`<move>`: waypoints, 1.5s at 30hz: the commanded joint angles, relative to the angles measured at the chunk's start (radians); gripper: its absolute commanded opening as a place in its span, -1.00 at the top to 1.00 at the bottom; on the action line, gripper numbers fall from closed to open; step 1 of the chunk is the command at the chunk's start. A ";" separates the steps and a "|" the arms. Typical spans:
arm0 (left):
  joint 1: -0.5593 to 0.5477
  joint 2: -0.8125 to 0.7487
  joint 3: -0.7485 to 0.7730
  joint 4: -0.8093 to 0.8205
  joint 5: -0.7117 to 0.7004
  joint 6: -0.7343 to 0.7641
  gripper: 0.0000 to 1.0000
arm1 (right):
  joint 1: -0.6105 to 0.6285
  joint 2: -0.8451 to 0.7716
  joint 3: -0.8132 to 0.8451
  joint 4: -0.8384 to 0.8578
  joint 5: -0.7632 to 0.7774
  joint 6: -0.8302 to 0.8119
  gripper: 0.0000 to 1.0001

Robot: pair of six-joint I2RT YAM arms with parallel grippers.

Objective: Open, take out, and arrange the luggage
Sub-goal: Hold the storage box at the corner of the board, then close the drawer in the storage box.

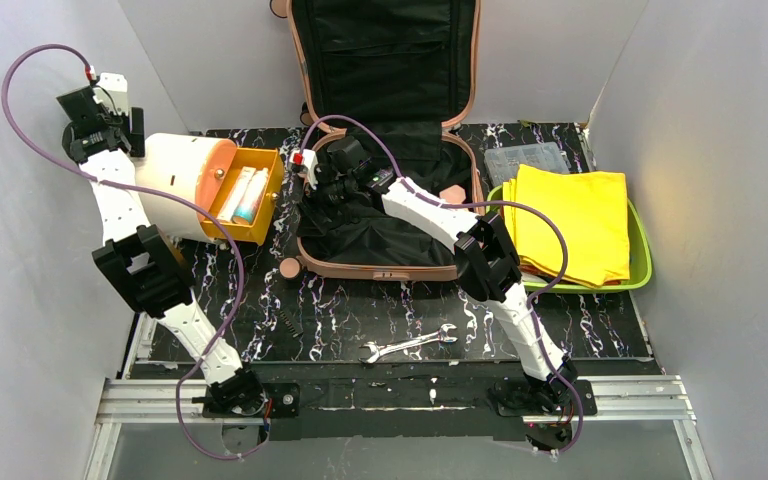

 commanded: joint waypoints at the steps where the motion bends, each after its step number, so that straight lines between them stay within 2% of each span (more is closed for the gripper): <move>1: -0.021 0.062 -0.085 -0.329 0.071 0.055 -0.55 | 0.010 0.008 0.013 0.044 -0.022 0.012 -0.86; 3: -0.021 0.064 -0.086 -0.348 0.095 0.067 -0.61 | 0.011 0.007 0.013 0.044 -0.022 0.012 -0.86; 13: -0.021 0.090 -0.071 -0.453 0.206 0.096 -0.61 | 0.011 0.005 0.048 0.040 -0.017 0.012 -0.87; 27: -0.021 0.096 -0.126 -0.516 0.309 0.098 -0.47 | 0.010 -0.041 -0.003 0.026 0.002 -0.030 -0.87; 33: -0.021 0.082 -0.158 -0.523 0.340 0.089 -0.44 | 0.008 -0.015 0.032 0.005 0.035 -0.078 -0.82; 39: -0.020 0.070 -0.175 -0.523 0.348 0.083 -0.43 | 0.008 0.021 0.089 0.002 0.074 -0.148 -0.53; 43: -0.021 0.064 -0.183 -0.522 0.356 0.077 -0.43 | 0.008 0.048 0.136 0.003 0.059 -0.179 -0.23; 45: -0.021 0.060 -0.189 -0.521 0.356 0.078 -0.43 | 0.008 0.062 0.157 0.008 0.039 -0.181 -0.16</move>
